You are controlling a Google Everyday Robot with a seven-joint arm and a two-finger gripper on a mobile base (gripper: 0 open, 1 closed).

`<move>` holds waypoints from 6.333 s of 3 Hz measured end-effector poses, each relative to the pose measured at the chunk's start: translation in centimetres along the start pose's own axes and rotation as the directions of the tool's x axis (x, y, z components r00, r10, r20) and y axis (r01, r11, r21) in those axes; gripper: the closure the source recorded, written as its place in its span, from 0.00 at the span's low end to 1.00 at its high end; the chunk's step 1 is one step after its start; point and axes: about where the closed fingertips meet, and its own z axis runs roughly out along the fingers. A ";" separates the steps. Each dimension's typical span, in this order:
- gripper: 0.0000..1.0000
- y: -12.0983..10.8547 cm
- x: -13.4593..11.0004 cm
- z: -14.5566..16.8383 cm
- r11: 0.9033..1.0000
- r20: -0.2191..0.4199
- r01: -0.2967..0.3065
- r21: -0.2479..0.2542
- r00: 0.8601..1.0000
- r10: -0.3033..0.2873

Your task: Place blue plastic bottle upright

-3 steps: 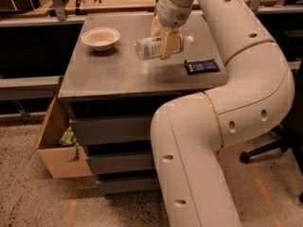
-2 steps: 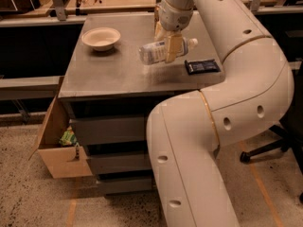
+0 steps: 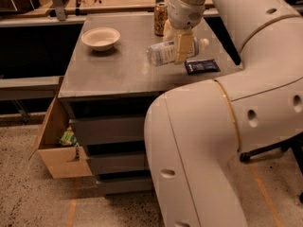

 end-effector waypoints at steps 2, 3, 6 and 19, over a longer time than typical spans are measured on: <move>1.00 0.2 -1.5 -3.2 0.980 -0.055 0.036 0.197 0.998 -0.026; 1.00 0.2 -1.7 -0.9 0.970 -0.039 0.039 0.242 0.999 -0.030; 1.00 -0.3 -3.9 1.4 0.936 -0.192 0.260 0.237 0.957 -0.217; 1.00 -7.8 -18.3 1.7 -0.527 -0.659 0.800 0.287 -0.234 -0.714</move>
Offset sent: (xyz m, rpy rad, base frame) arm -0.0375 0.0127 -0.0070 0.0440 -0.3047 -0.0559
